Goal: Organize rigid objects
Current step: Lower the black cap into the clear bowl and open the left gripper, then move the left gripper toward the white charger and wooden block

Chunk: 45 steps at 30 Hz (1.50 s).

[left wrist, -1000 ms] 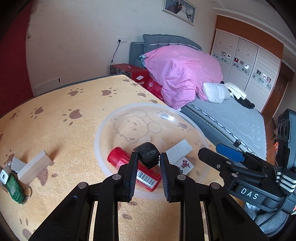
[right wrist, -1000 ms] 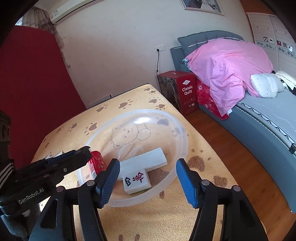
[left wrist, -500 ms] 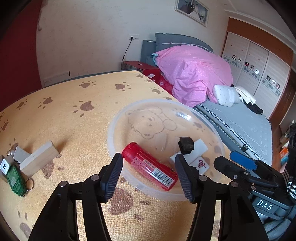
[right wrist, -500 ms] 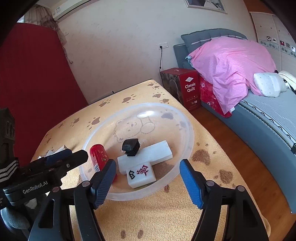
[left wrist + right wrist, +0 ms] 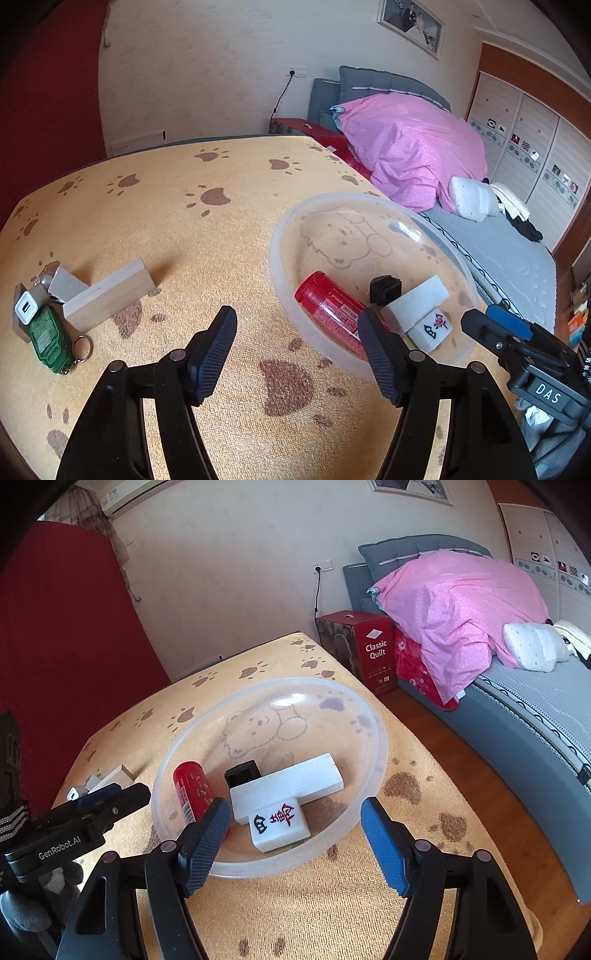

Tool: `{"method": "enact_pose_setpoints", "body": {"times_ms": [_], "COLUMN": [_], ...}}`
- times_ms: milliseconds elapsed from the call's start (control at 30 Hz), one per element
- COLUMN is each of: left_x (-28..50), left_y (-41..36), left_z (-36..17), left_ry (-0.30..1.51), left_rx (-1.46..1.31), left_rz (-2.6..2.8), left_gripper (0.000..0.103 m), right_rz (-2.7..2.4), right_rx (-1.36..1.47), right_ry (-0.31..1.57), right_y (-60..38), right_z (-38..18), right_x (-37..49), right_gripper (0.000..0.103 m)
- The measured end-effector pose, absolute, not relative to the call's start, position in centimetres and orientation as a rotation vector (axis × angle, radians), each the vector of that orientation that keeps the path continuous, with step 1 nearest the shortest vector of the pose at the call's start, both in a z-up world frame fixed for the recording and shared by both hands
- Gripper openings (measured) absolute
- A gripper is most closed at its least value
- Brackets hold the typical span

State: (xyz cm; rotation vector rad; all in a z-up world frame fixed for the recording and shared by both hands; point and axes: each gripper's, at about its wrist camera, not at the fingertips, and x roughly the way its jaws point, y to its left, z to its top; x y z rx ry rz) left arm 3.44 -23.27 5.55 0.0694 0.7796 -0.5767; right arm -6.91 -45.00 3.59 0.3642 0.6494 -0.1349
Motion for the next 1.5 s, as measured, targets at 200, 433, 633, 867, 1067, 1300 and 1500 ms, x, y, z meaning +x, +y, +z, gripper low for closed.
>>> {"method": "enact_pose_setpoints", "body": {"times_ms": [200,433,633,867,1067,1300,1500], "left_x": [3.6,4.4,5.5,6.6,7.6,8.5,9.5], "left_y": [-22.1,-19.3,-16.3,-12.4,-8.5,-4.8,-1.9], "left_z": [5.4,5.2,5.1,5.2,5.3,5.2,5.0], "left_ry": [0.780,0.787,0.789,0.775,0.765,0.755,0.749], "left_rx": [0.060,0.018,-0.022,-0.055,-0.099,-0.128,-0.153], "left_rz": [-0.552,-0.491,-0.429,-0.346,-0.264,-0.188,-0.127], "left_gripper": [0.070,0.072,0.072,0.072,0.072,0.072,0.072], "right_rz": [-0.118,-0.087,-0.060,-0.035,-0.016,0.008,0.027], "right_rx": [0.364,0.360,0.346,0.333,0.322,0.305,0.291], "right_ry": [0.657,0.661,0.661,0.665,0.674,0.687,0.693], "right_y": [-44.3,-43.1,-41.7,-40.5,-39.3,-37.8,-36.5], "right_z": [3.5,3.7,4.1,4.4,4.4,4.4,4.4], "right_x": [-6.9,-6.9,-6.8,-6.5,-6.2,-5.7,-5.4], "right_gripper": [0.084,0.089,0.090,0.090,0.091,0.091,0.091]}}
